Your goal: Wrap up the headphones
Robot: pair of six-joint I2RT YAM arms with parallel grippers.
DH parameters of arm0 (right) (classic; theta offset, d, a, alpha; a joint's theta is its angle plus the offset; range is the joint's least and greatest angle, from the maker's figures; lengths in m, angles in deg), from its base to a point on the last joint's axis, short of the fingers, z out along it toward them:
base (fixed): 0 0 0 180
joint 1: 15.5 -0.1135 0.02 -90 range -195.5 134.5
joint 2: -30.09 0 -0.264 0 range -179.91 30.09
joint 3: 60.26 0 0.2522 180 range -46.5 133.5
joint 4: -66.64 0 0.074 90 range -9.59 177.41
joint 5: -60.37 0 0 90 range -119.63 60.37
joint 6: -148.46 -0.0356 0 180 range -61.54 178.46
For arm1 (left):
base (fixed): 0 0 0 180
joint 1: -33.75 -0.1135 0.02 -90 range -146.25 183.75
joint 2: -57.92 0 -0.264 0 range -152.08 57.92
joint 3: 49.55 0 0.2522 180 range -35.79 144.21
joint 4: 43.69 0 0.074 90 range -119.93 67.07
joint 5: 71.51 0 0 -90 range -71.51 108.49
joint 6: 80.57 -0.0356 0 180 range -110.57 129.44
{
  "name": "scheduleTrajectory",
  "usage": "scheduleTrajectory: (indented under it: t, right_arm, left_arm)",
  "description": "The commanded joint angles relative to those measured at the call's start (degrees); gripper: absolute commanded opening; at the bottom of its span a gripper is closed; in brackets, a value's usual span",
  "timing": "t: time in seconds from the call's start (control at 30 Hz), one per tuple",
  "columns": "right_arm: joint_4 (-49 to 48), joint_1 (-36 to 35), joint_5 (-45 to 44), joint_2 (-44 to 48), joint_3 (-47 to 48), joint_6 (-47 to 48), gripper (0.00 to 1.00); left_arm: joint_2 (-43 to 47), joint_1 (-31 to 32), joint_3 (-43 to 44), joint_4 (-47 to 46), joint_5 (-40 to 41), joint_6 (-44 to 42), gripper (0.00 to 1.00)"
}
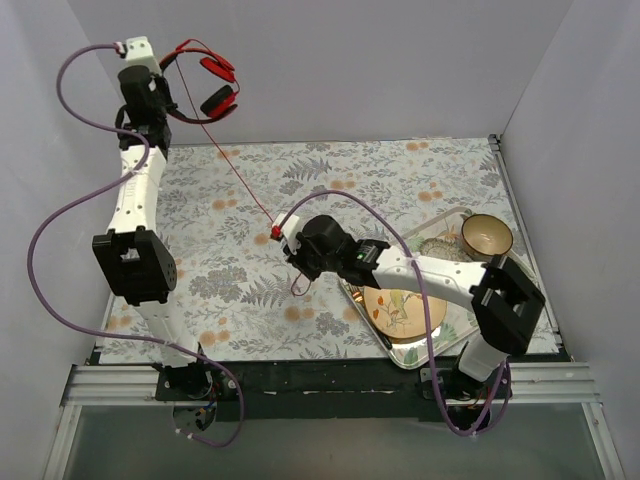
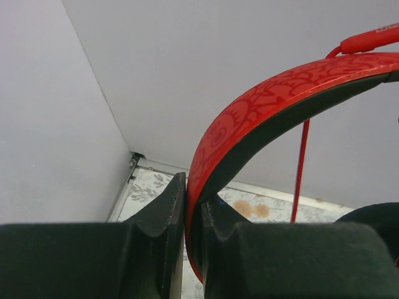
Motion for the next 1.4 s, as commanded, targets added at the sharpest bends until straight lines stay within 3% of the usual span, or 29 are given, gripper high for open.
scheduleTrajectory:
  t: [0.0, 0.13, 0.37, 0.5, 0.63, 0.87, 1.03, 1.17, 1.3, 1.37]
  right_arm:
    - [1.39, 0.79, -2.04, -6.15, -0.13, -1.14, 0.01]
    - [0.25, 2.46, -1.86, -11.16, 0.93, -1.93, 0.01]
    - [-0.63, 5.8, 0.42, -16.88, 2.16, -4.22, 0.01]
    - [-0.19, 5.8, 0.69, -18.99, 3.39, -4.57, 0.01]
    - [0.6, 5.19, 3.76, -18.47, 3.83, -4.66, 0.01]
    - [4.11, -0.69, 2.36, -8.3, 3.13, -0.8, 0.01]
    - [6.23, -3.95, 2.44, -1.16, 4.27, 1.4, 0.01]
    - [5.52, -3.69, 0.87, 5.25, 5.41, 1.49, 0.01]
    - [7.28, -2.2, -8.16, 7.02, 9.19, 3.16, 0.01]
    - [8.94, -0.18, -10.38, 6.85, 12.86, 3.69, 0.01]
  left_arm:
    - [2.91, -4.88, 8.91, 7.38, -11.52, 16.3, 0.0]
    - [4.92, -6.38, 8.74, 8.97, -20.66, 21.76, 0.0]
    - [8.53, -9.36, 8.91, 8.97, -28.66, 29.49, 0.0]
    - [9.32, -10.33, 9.44, 8.97, -30.62, 32.49, 0.0]
    - [9.5, -10.42, 8.13, 8.01, -27.46, 31.62, 0.0]
    - [8.45, -9.98, 1.19, 0.02, -10.96, 19.68, 0.0]
    - [7.65, -7.01, -6.27, -9.37, -1.64, 5.62, 0.0]
    - [9.23, -2.26, -19.33, -19.22, 2.5, -8.34, 0.0]
    - [12.74, 4.67, -32.19, -32.04, 4.36, -22.5, 0.0]
    - [14.5, 7.41, -35.28, -33.56, 3.67, -27.35, 0.0]
